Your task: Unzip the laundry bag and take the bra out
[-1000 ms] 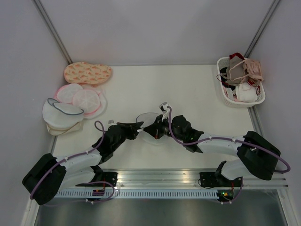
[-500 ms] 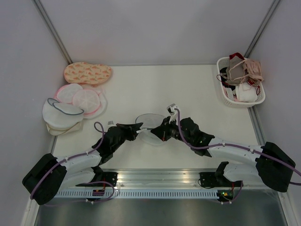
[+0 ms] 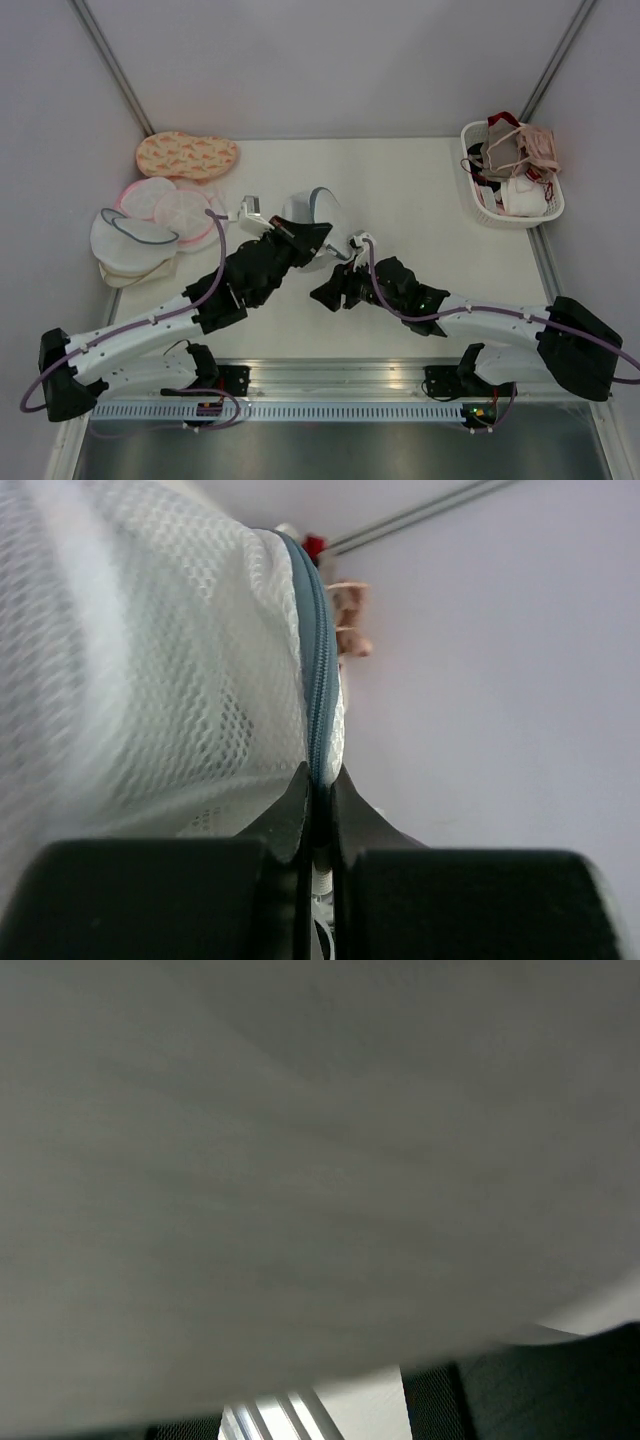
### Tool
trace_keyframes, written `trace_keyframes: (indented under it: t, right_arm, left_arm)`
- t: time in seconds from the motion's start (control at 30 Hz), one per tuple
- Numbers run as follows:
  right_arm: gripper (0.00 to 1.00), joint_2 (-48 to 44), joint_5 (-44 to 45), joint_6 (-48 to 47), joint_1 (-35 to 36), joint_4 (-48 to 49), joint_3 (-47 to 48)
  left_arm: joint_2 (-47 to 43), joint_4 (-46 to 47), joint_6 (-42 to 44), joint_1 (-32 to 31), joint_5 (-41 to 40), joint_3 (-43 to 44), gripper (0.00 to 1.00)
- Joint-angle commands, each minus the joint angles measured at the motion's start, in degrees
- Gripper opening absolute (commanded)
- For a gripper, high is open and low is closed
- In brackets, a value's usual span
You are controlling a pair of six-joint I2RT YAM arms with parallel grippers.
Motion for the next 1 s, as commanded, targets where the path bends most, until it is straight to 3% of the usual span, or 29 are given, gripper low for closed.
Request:
trace_keyframes:
  t: [0.0, 0.33, 0.63, 0.97]
  right_arm:
    - [0.63, -5.13, 3.19, -0.61, 0.11, 0.72, -0.64]
    - [0.63, -12.42, 4.07, -2.02, 0.03, -4.73, -0.47]
    - [0.63, -13.67, 10.22, -2.02, 0.03, -9.04, 0.23]
    - [0.62, -9.19, 0.13, 4.13, 0.03, 4.57, -3.28]
  left_arm:
    - [-2.14, -6.73, 26.51, -6.17, -18.75, 7.44, 0.02]
    - [3.06, -15.78, 18.99, -6.7, -20.7, 7.53, 0.02]
    - [3.5, -17.11, 11.34, -6.62, -18.42, 3.49, 0.02]
    - [3.06, -16.93, 8.52, -6.62, -17.28, 3.49, 0.02]
